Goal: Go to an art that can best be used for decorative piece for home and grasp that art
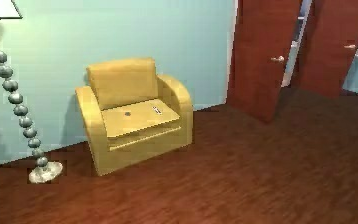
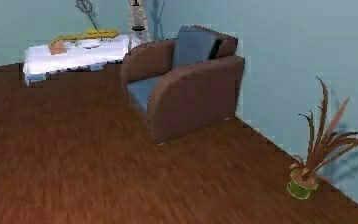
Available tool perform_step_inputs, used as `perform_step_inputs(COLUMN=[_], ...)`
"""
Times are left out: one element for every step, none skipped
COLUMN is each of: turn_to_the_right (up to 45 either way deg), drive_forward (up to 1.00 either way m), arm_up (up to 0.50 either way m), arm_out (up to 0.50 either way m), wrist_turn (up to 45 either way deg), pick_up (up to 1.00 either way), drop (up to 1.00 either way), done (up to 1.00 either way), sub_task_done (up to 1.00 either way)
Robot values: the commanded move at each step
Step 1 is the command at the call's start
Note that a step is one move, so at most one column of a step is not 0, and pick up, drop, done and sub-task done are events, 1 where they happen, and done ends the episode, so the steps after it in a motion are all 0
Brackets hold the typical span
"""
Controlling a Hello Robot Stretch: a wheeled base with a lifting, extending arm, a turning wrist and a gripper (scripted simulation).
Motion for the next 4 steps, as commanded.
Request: perform_step_inputs(turn_to_the_right=[-45.0,-30.0,0.0,-9.0], drive_forward=[0.00,0.00,1.00,0.00], arm_up=[0.00,0.00,0.00,0.00], arm_out=[0.00,0.00,0.00,0.00], wrist_turn=[0.0,0.0,0.0,0.0], pick_up=[0.00,0.00,0.00,0.00], drop=[0.00,0.00,0.00,0.00], done=[0.00,0.00,0.00,0.00], sub_task_done=[0.00,0.00,0.00,0.00])
